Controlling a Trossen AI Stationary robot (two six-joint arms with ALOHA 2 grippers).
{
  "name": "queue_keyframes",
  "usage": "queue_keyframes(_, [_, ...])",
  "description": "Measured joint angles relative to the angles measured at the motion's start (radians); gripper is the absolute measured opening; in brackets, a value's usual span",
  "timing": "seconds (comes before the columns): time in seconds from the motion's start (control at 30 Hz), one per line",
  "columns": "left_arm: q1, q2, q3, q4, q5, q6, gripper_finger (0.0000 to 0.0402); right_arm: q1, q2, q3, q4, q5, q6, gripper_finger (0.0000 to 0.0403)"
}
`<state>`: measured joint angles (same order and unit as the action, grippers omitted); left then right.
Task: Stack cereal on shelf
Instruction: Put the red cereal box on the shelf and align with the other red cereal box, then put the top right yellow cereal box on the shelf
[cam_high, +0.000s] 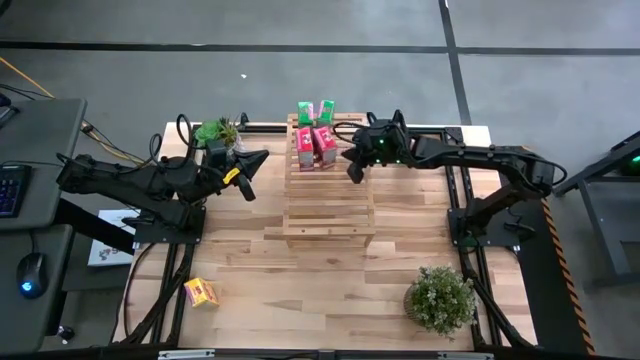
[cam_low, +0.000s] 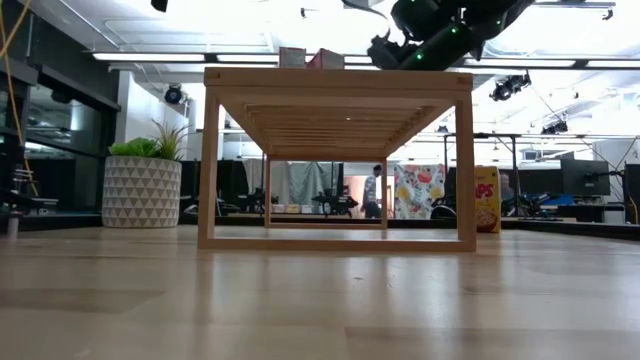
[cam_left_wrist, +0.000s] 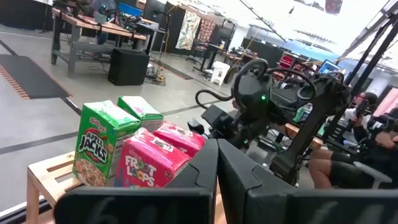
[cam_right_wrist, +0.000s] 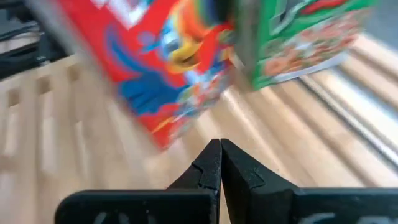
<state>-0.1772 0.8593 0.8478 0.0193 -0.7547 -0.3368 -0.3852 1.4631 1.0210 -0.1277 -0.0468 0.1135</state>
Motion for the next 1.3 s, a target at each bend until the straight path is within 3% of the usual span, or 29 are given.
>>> queue_keyframes(0.43, [0.000,0.000,0.000,0.000,0.000,0.007,0.0000,0.066,-0.001,0.000,0.066,0.016,0.053,0.0000])
queue_keyframes(0.97, [0.000,0.000,0.000,0.000,0.000,0.000,0.0000,0.067,-0.001,0.000,0.117,-0.073,0.118,0.0000])
queue_keyframes(1.3, [0.000,0.000,0.000,0.000,0.000,-0.001,0.0000,0.029,-0.052,0.000,0.032,-0.061,0.083,0.0000])
